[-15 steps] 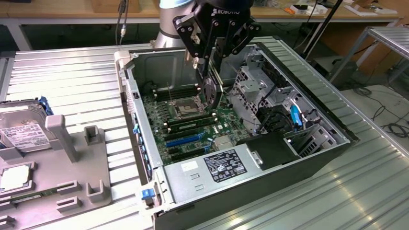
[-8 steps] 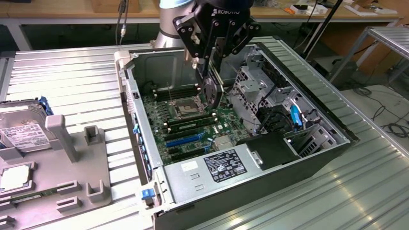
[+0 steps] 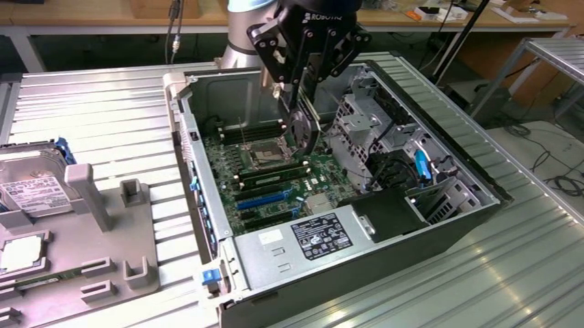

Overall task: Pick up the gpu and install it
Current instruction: 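Insert the gpu into the slot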

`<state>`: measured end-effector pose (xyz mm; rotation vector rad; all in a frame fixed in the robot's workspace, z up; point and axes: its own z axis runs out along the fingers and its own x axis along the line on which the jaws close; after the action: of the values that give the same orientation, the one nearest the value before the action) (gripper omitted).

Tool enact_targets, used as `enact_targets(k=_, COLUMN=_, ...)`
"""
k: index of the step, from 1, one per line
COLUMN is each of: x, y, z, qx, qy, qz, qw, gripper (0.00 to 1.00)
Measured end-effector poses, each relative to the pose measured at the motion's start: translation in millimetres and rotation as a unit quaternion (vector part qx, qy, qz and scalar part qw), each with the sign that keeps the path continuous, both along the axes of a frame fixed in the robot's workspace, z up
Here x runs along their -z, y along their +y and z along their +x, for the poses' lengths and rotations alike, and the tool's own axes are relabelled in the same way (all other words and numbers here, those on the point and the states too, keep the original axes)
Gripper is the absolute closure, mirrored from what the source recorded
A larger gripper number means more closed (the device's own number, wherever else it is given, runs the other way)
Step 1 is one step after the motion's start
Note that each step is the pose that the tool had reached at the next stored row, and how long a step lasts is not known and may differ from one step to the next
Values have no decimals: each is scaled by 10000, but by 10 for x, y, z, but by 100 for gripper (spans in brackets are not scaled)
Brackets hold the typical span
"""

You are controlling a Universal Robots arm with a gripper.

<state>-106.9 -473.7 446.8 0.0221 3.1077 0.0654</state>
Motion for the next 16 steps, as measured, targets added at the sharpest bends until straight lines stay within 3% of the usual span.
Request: enact_targets(k=16, x=0, y=0, z=4, qx=-420, qy=0, qz=0, qw=9991, gripper=73)
